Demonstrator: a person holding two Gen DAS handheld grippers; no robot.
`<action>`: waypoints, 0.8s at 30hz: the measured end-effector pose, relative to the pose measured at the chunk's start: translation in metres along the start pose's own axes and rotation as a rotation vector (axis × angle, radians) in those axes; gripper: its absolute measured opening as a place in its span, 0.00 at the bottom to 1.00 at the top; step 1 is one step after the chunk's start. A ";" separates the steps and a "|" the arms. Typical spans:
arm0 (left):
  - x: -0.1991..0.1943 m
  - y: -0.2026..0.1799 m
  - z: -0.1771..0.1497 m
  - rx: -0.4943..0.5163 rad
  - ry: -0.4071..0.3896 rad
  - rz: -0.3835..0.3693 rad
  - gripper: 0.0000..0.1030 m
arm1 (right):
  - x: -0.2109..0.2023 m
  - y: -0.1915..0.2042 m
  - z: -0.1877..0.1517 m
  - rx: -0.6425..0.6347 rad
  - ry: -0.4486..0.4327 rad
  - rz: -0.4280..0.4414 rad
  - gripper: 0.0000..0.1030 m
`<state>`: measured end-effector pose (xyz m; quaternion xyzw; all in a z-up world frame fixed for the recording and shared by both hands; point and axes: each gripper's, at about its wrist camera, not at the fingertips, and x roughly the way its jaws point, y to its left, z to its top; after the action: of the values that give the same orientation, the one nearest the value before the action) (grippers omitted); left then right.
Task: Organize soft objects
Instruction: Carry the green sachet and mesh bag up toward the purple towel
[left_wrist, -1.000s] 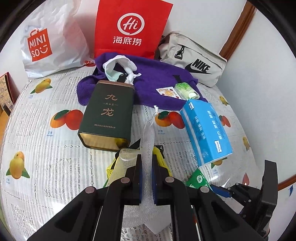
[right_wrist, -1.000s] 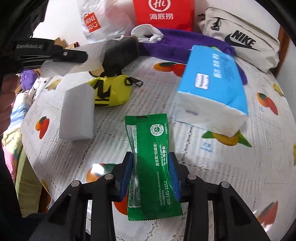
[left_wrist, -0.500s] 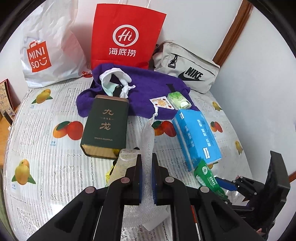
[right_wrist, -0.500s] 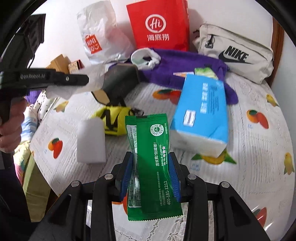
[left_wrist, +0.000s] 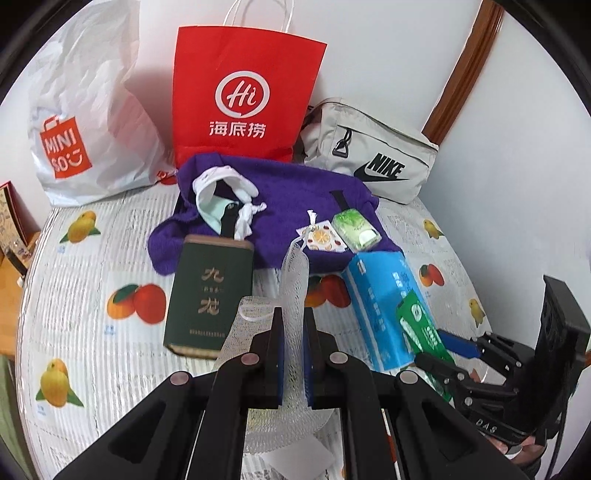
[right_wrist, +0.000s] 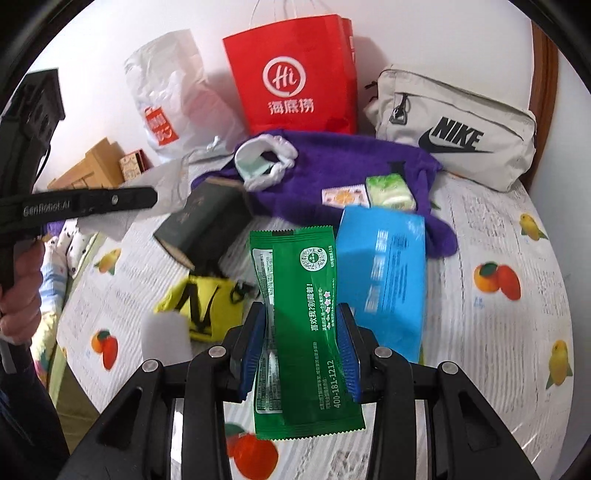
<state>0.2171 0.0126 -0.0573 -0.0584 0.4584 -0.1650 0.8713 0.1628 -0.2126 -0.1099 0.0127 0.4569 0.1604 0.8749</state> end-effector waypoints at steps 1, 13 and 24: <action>0.001 0.000 0.003 0.003 -0.003 0.000 0.08 | 0.001 -0.002 0.007 0.002 -0.005 -0.007 0.37; 0.029 0.009 0.043 0.015 0.004 0.013 0.08 | 0.022 -0.032 0.078 0.023 -0.061 -0.043 0.37; 0.078 0.019 0.087 0.021 0.042 0.016 0.08 | 0.076 -0.069 0.133 0.032 -0.061 -0.064 0.37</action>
<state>0.3339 -0.0009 -0.0732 -0.0421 0.4754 -0.1638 0.8633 0.3289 -0.2390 -0.1043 0.0172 0.4328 0.1245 0.8927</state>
